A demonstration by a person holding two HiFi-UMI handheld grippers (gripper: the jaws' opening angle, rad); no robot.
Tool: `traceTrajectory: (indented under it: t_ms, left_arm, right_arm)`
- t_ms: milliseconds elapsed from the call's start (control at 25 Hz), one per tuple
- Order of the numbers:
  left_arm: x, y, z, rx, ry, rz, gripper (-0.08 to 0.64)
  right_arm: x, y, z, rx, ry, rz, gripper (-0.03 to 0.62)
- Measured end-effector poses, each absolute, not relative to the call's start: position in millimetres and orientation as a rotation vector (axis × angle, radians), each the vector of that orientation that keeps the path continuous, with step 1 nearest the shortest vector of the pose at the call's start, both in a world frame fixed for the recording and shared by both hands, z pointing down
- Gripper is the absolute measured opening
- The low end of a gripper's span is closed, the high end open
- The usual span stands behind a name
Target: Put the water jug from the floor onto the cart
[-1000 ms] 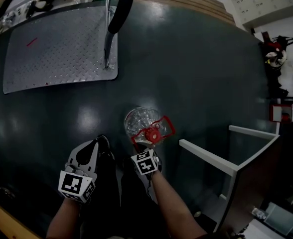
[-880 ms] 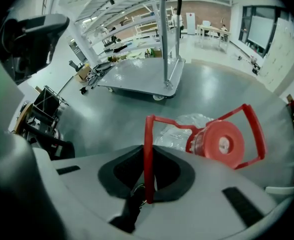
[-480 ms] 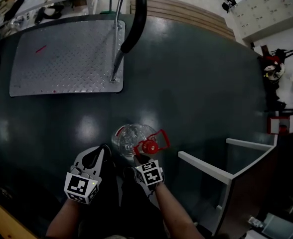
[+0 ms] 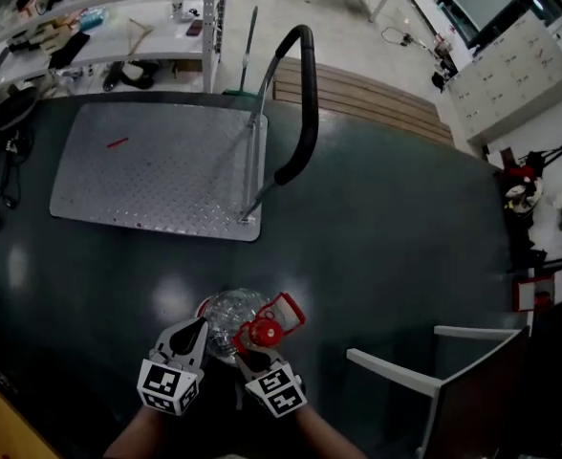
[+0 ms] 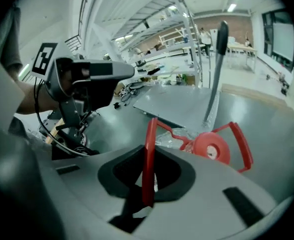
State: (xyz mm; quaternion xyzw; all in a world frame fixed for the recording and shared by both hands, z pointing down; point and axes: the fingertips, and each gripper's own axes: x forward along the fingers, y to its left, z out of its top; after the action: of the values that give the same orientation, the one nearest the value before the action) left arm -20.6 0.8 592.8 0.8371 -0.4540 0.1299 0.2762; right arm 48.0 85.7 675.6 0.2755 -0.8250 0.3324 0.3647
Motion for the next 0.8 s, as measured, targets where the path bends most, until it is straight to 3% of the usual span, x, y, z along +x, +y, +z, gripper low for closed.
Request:
traceTrajectory:
  t_ms: [400, 800]
  left_arm:
    - [-126, -21, 535, 2.179, -1.521, 0.248, 0.008]
    - [-172, -54, 512, 2.122, -1.661, 0.228, 0.008]
  right_arm:
    - [-16, 12, 588, 0.566, -2.271, 0.563, 0.032]
    - [-58, -79, 551, 0.582, -2.365, 0.464, 0.034]
